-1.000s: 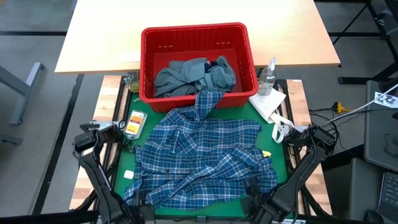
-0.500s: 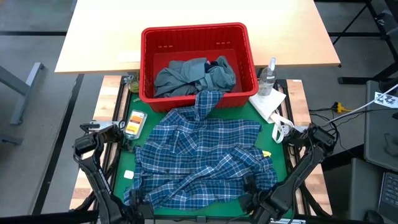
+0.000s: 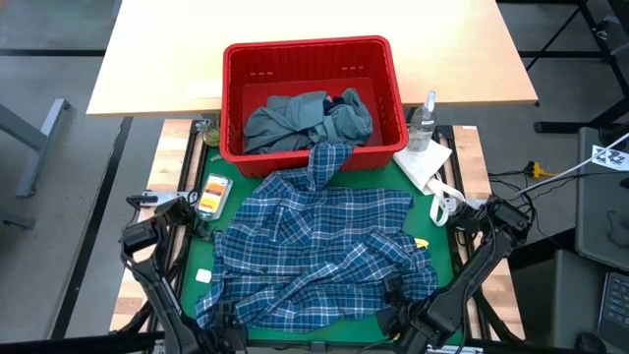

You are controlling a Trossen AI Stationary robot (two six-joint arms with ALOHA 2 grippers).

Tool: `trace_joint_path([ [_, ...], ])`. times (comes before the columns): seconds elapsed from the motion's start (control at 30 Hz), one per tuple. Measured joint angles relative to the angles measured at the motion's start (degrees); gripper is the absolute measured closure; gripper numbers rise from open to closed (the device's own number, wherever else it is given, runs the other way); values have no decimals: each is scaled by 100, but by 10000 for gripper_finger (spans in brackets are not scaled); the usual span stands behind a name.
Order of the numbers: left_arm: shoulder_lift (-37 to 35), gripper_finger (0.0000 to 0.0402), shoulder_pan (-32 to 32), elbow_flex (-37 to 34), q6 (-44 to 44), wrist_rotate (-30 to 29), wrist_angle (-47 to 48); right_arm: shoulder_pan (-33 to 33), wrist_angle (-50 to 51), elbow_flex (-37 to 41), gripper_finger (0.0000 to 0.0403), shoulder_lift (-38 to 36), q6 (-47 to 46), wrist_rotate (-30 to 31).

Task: Fold Laundry from Bin
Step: Fold the blue shirt

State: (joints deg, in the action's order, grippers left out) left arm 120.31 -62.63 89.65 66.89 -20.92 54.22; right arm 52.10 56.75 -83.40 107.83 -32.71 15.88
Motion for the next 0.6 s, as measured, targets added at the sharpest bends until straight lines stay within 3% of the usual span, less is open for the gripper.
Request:
trace_joint_path([
  [0.17, 102, 241, 4, 0, 142, 5, 224, 0, -7, 0, 216, 2, 2, -1],
  [0.5, 87, 380, 15, 0, 208, 220, 425, 0, -12, 0, 216, 2, 2, -2],
  [0.6, 62, 395, 26, 0, 447, 206, 543, 0, -1, 0, 216, 2, 2, -2],
])
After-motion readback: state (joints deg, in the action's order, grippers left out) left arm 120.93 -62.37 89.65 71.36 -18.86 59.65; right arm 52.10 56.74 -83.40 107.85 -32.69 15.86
